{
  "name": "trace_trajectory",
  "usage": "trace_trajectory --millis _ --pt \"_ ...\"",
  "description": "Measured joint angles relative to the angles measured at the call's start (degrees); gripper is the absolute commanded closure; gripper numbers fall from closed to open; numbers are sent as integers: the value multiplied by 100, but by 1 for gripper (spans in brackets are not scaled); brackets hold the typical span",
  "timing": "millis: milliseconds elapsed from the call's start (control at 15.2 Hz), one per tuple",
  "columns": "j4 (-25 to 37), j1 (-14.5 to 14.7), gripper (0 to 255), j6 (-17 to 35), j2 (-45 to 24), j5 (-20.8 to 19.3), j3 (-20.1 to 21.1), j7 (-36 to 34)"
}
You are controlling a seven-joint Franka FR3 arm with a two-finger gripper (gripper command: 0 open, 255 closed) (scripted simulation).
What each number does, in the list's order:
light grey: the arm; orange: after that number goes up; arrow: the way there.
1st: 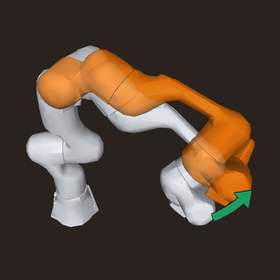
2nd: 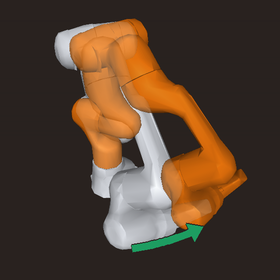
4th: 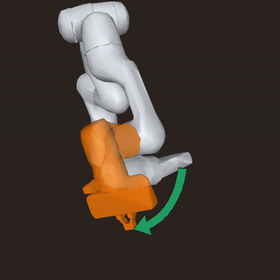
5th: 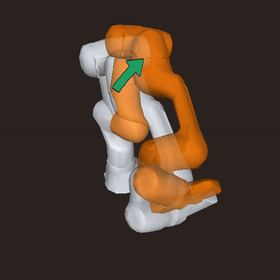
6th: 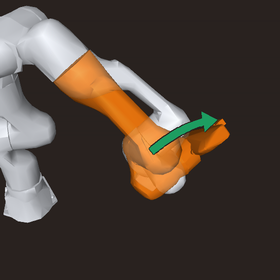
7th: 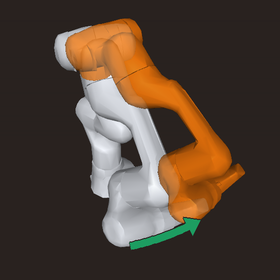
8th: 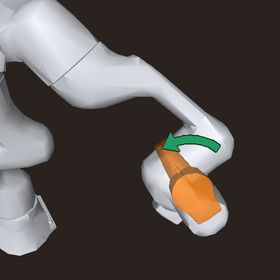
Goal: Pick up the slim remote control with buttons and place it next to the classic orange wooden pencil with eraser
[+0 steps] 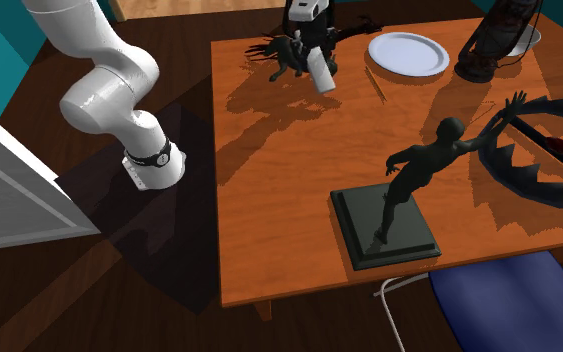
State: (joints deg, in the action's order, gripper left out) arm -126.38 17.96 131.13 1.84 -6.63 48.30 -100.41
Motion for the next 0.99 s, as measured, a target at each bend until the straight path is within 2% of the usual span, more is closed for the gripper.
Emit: trace_trajectory --millis 66,198,330,594,990 --pt "3 -8 0 38 -10 -120 11 -96" --pt "217 -50 0 245 -710 -448 10 -316" --pt "216 -92 0 -55 -859 -219 21 -149" --pt "375 -234 0 -774 -426 374 97 320" --pt "384 -231 0 -846 -374 443 108 349"
